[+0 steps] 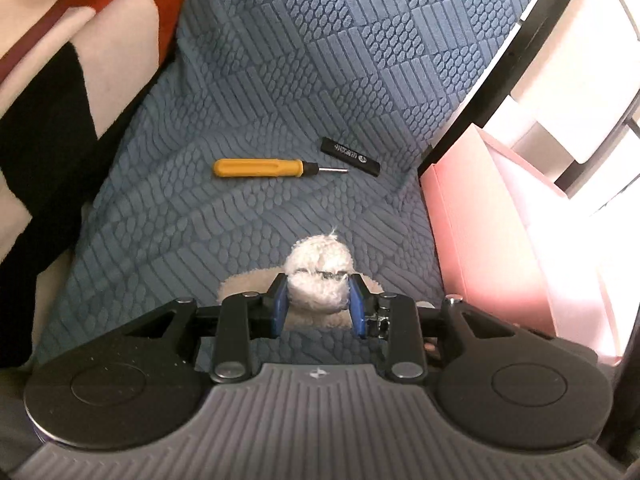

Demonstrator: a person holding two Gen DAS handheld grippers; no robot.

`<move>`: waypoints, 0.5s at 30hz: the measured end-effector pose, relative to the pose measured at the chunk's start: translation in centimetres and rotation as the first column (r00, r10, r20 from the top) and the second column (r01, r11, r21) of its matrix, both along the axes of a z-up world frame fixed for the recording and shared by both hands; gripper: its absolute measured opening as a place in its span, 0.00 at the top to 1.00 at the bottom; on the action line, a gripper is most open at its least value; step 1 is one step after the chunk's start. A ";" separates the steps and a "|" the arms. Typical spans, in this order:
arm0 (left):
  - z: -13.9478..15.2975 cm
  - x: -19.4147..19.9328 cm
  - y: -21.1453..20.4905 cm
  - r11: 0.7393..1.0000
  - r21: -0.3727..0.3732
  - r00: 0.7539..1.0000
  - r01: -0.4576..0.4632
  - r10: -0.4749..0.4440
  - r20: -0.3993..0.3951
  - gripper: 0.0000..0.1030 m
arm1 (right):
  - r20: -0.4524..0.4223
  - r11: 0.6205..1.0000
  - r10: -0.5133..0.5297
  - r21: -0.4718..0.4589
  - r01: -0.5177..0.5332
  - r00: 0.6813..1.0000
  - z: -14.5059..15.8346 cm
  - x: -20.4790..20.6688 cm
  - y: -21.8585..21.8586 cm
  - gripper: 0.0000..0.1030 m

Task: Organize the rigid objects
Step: 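Lift the charger and plush toy and carry both over the pink box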

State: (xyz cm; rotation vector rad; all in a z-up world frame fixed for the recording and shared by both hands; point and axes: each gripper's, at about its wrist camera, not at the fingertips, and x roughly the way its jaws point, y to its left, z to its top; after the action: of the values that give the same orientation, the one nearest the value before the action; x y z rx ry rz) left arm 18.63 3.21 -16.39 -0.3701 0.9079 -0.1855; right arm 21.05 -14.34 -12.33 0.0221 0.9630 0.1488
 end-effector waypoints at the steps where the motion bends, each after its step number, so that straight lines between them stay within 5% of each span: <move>1: 0.0 0.1 0.0 1.000 0.005 1.000 -0.001 0.001 0.001 0.65 | -0.003 1.000 -0.012 0.000 0.012 1.000 -0.2 0.2 -0.1 0.54; 15: -0.9 1.9 1.0 0.999 -0.042 0.999 -0.034 0.032 -0.040 0.65 | -0.032 0.993 -0.101 0.057 0.103 0.994 -1.7 2.5 -1.3 0.56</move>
State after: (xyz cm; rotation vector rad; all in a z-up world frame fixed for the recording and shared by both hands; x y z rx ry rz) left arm 20.52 4.21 -17.27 -0.4297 0.9367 -0.1678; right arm 23.51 -15.68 -14.05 0.1273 0.9846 0.0827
